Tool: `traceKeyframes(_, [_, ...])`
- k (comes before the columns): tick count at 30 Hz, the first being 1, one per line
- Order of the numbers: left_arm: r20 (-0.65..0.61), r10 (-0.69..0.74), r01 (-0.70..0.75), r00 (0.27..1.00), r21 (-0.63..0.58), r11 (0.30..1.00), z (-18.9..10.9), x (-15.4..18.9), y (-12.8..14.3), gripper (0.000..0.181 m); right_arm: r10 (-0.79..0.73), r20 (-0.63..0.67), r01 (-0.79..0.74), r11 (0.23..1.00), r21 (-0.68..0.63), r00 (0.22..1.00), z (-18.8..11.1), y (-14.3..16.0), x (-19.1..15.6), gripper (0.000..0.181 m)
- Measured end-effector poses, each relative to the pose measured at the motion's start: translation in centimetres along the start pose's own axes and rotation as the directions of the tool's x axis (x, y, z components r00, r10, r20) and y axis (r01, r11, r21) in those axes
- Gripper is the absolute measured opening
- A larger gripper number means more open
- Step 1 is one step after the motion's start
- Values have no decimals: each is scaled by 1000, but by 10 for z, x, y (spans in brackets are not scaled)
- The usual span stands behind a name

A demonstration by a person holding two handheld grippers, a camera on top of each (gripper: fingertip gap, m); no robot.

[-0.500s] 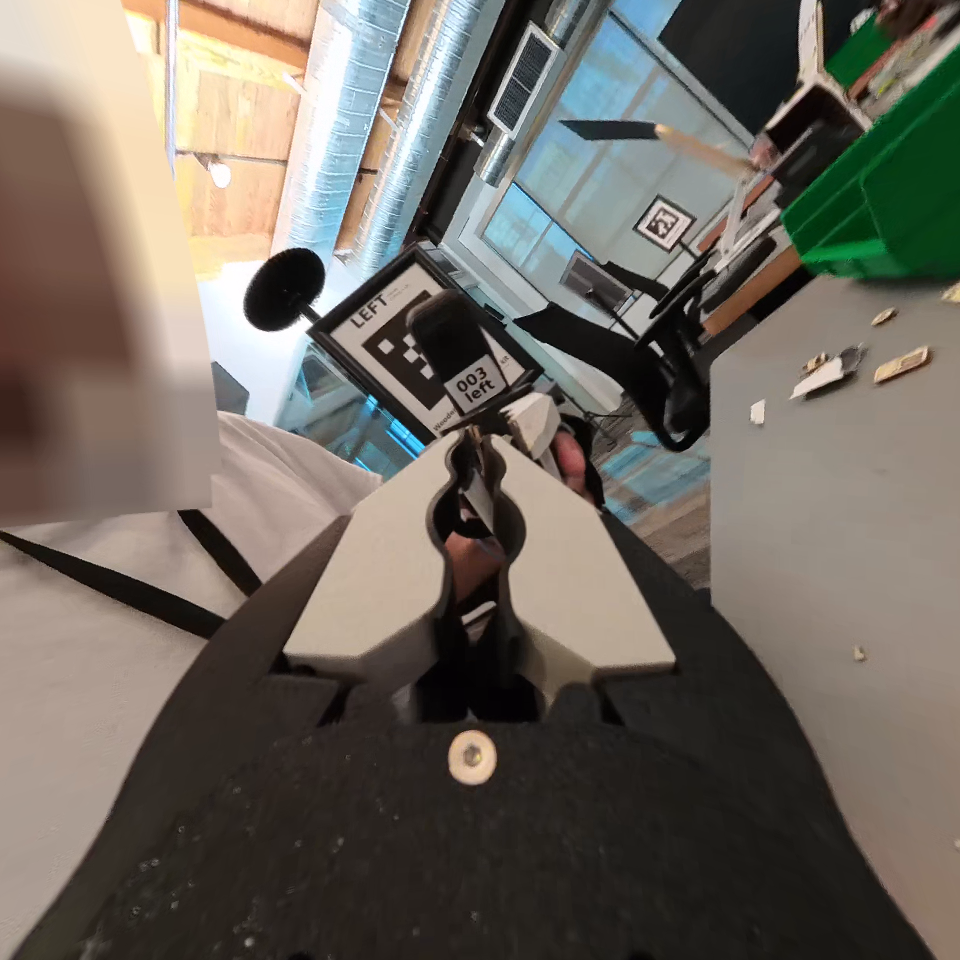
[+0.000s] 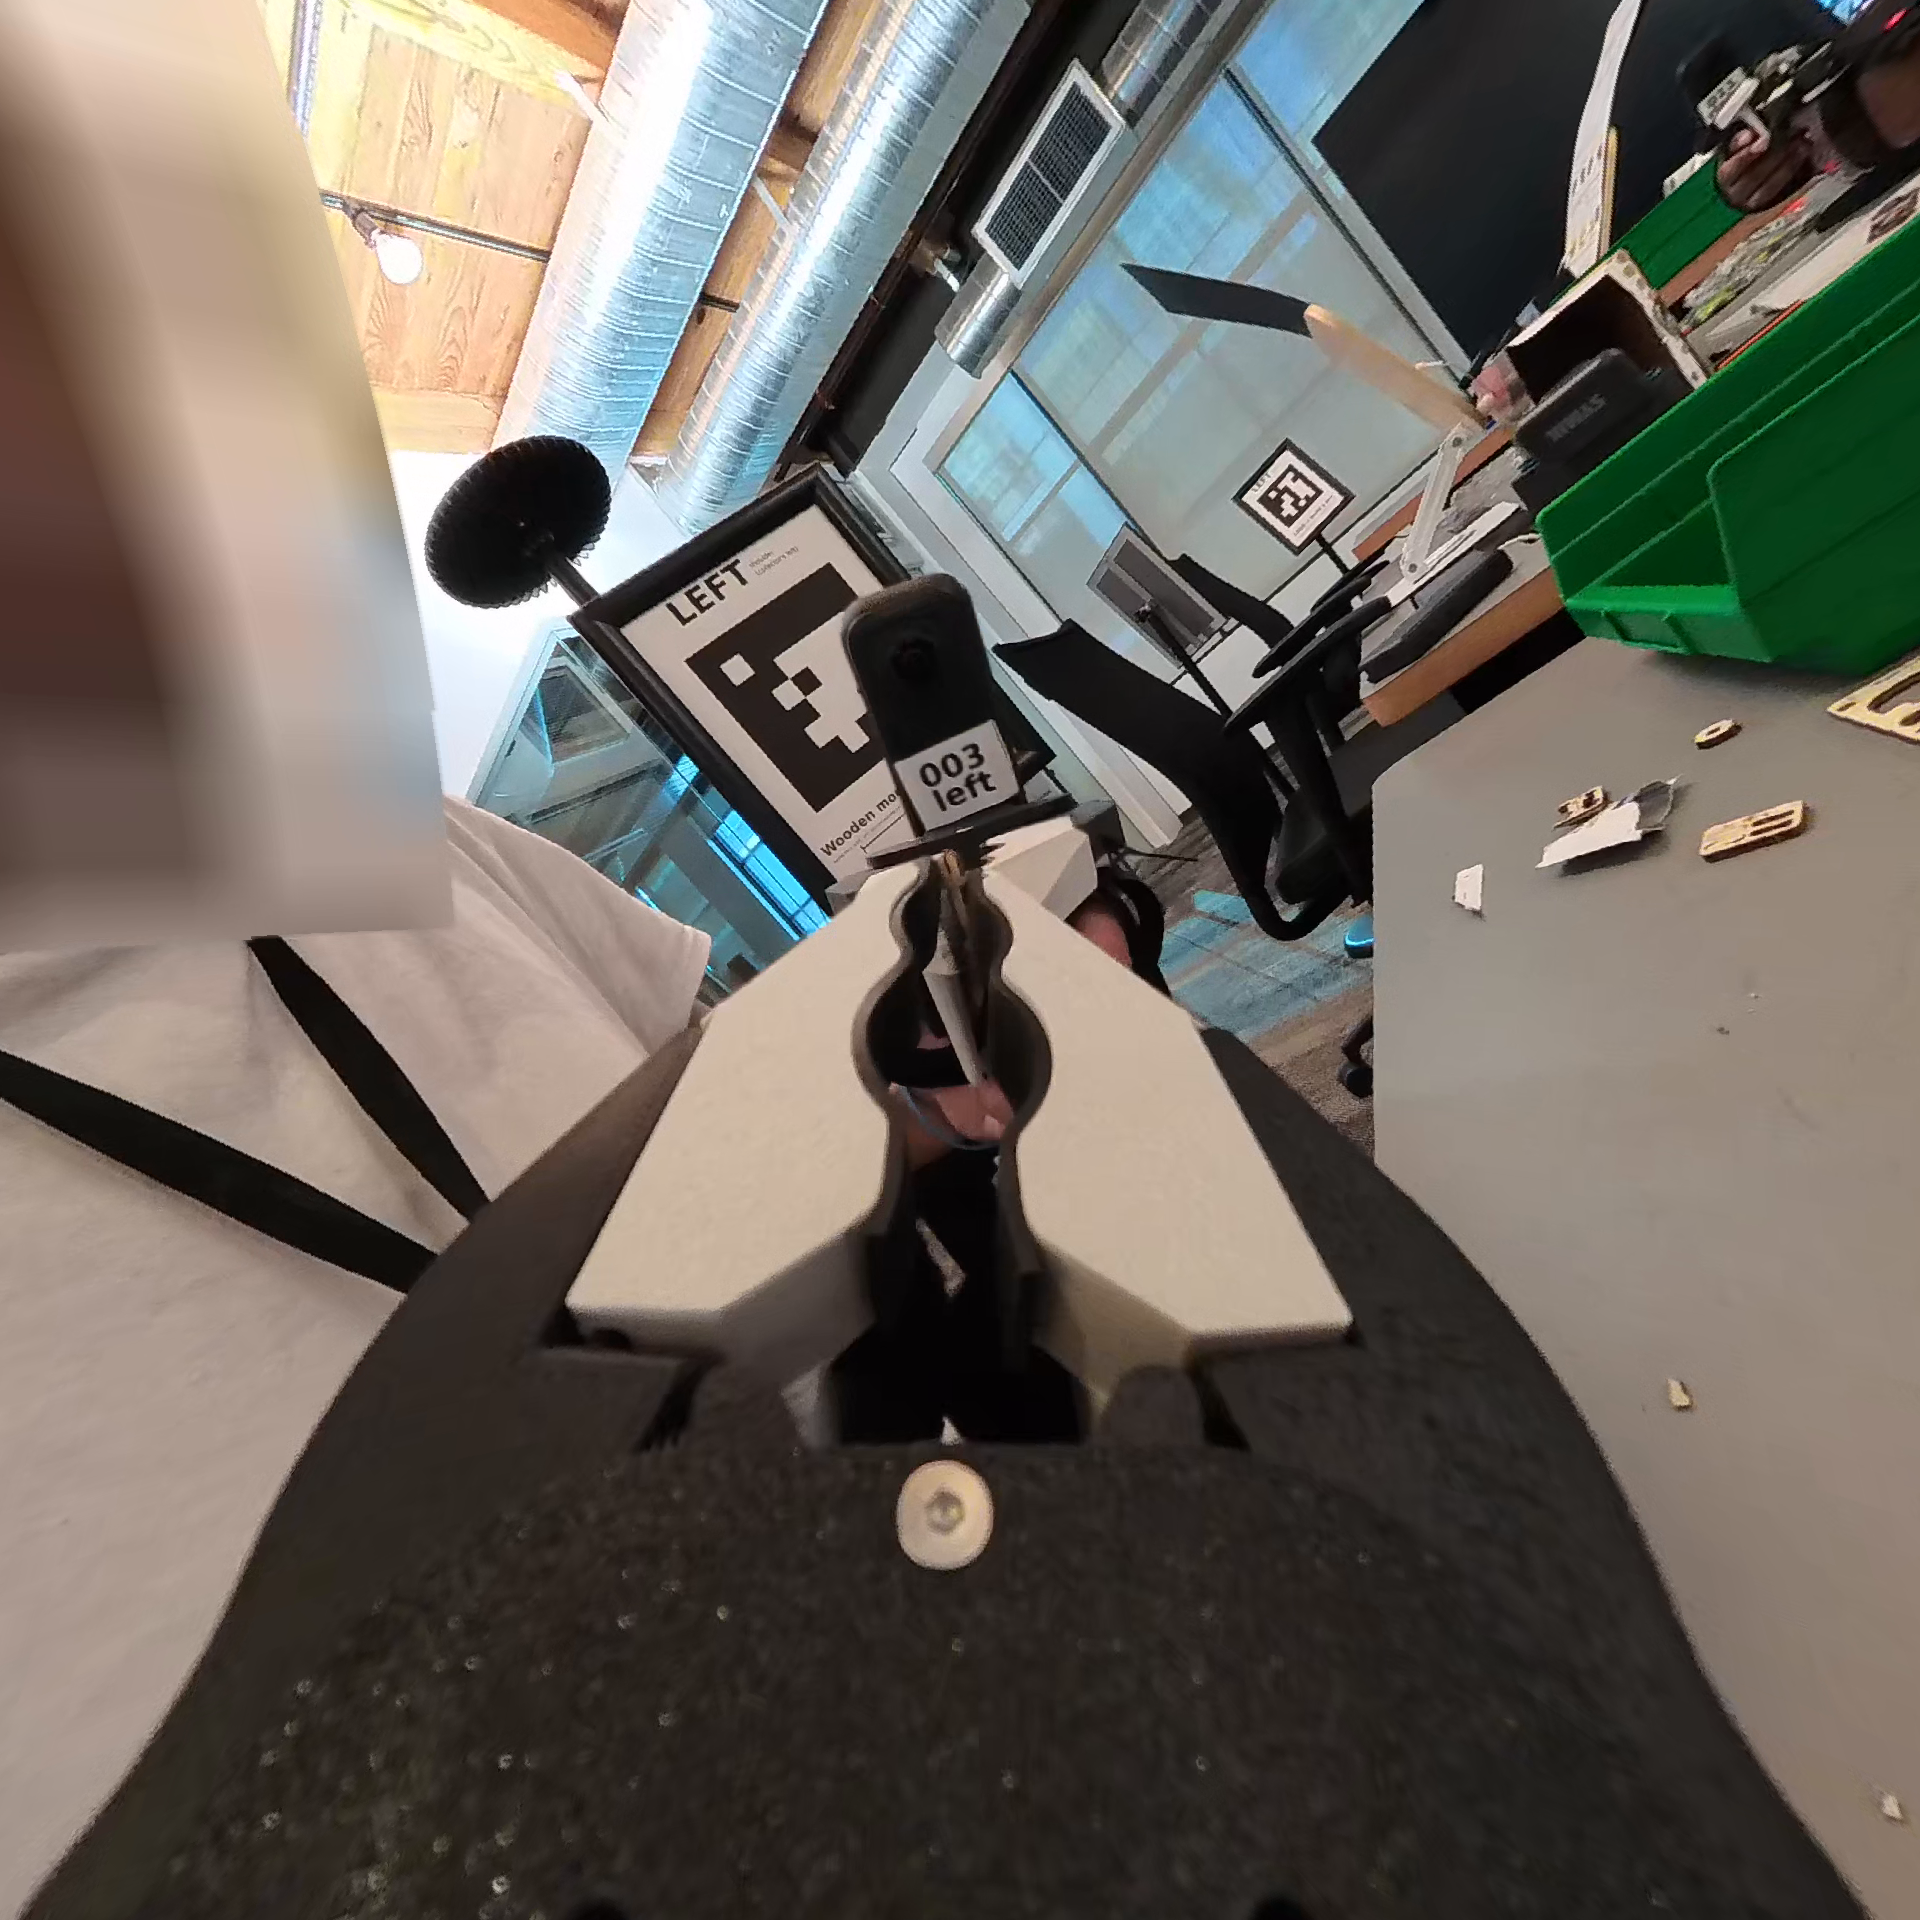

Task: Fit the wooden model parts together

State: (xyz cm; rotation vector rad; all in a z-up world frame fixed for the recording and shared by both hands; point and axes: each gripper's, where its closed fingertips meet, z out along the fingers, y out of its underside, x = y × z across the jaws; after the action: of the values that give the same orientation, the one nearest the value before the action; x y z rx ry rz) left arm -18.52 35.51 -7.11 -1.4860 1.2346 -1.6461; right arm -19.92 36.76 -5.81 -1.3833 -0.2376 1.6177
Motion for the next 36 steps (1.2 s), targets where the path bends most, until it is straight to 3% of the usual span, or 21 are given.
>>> traceKeyframes(12, [19,99,-99,995,-37,994,2,2,6,0,-109,-50,102,987,-126,993,-6,2,-6,11])
traceKeyframes(16, [15,117,-116,993,-56,992,3,3,9,0,-111,-59,104,988,-112,992,-8,-1,-5,4])
traceKeyframes(20, [20,148,-146,989,-91,985,6,4,15,0,-75,-41,69,988,-138,996,-8,4,-5,9])
traceKeyframes(36, [12,116,-115,993,-81,990,5,4,13,3,-166,-79,152,977,-151,983,-8,6,1,2])
